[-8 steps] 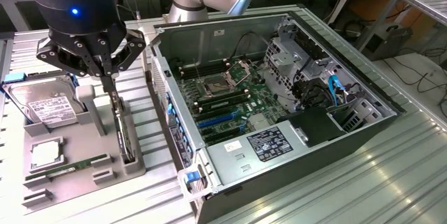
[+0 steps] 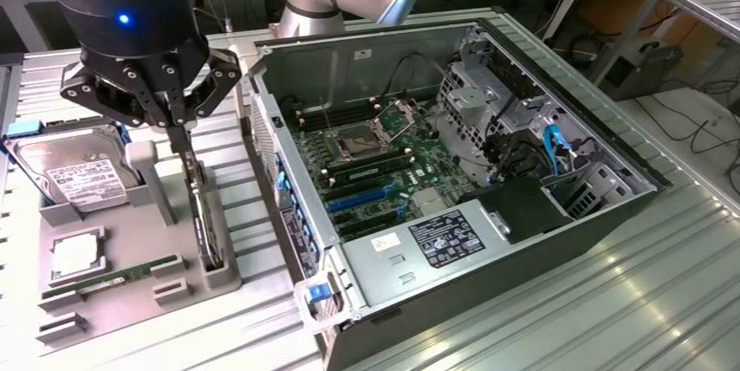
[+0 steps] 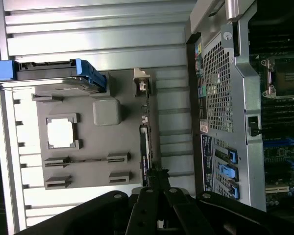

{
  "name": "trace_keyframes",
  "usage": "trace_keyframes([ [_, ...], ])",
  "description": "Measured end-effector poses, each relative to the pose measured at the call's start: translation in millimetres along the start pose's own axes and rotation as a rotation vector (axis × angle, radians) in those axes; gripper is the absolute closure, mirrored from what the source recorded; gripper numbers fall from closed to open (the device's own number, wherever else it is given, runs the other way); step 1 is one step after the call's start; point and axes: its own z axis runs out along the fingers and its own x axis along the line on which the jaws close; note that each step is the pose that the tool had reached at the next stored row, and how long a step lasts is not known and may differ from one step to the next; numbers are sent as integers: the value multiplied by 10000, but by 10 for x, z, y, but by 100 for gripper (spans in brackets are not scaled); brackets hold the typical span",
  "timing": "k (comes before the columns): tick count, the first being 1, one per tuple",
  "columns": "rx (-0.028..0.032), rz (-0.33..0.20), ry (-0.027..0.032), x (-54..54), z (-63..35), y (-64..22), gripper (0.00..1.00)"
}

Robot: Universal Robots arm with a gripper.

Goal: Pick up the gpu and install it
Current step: 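Pick up the gpu and move the gpu toward the slot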

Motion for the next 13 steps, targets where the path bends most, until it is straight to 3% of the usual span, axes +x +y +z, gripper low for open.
trace_keyframes([
  [7, 0, 0, 0, 0, 0, 0, 89],
  [11, 0, 0, 0, 0, 0, 0, 58],
  [13, 2, -1, -15, 1, 22, -1, 58],
])
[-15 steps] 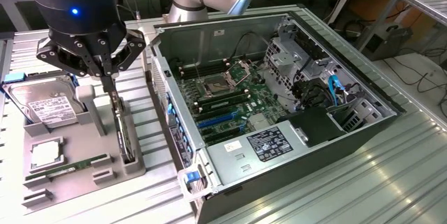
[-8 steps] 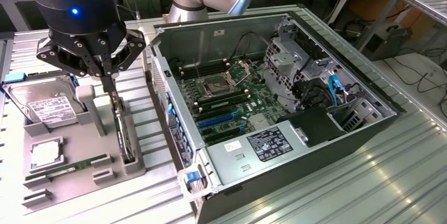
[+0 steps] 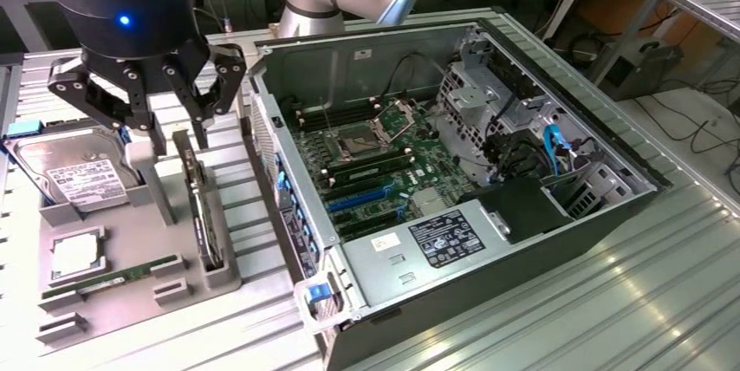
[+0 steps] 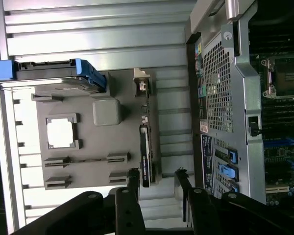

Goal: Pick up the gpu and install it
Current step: 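Pick up the gpu and move the gpu toward the slot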

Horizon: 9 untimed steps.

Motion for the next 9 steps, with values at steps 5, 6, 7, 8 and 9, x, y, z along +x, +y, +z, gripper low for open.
trace_keyframes([
  [5, 3, 0, 0, 3, 101, -3, 58],
  [6, 4, 0, 1, 4, 132, -4, 58],
  [7, 4, 0, 2, 4, 155, -4, 58],
  [8, 4, 0, 1, 5, 174, -5, 58],
  [9, 3, 0, 1, 7, 211, -6, 58],
])
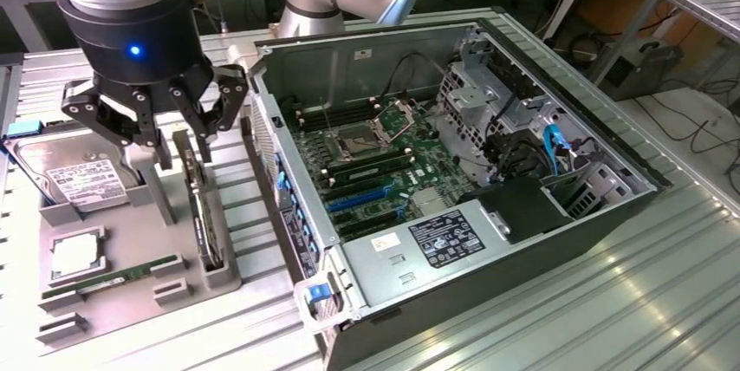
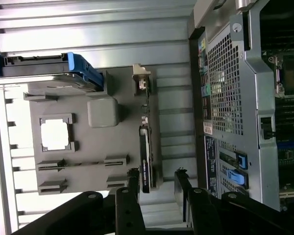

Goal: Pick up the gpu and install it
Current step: 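Pick up the gpu and move the gpu toward the slot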

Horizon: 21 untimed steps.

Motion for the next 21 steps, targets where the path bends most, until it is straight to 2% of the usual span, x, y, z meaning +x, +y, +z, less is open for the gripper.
trace_keyframes([
  [21, -2, 0, -24, 29, 412, -15, 58],
])
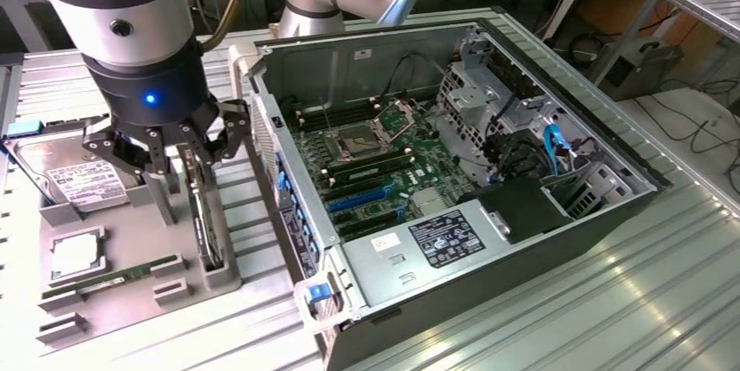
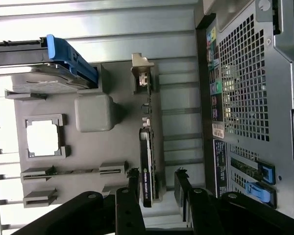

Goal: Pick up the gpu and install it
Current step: 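Pick up the gpu and move the gpu toward the slot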

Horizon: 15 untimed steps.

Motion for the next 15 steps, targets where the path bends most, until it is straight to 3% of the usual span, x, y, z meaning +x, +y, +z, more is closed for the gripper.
trace_keyframes([
  [15, 1, 0, 1, 51, 340, -5, 58],
])
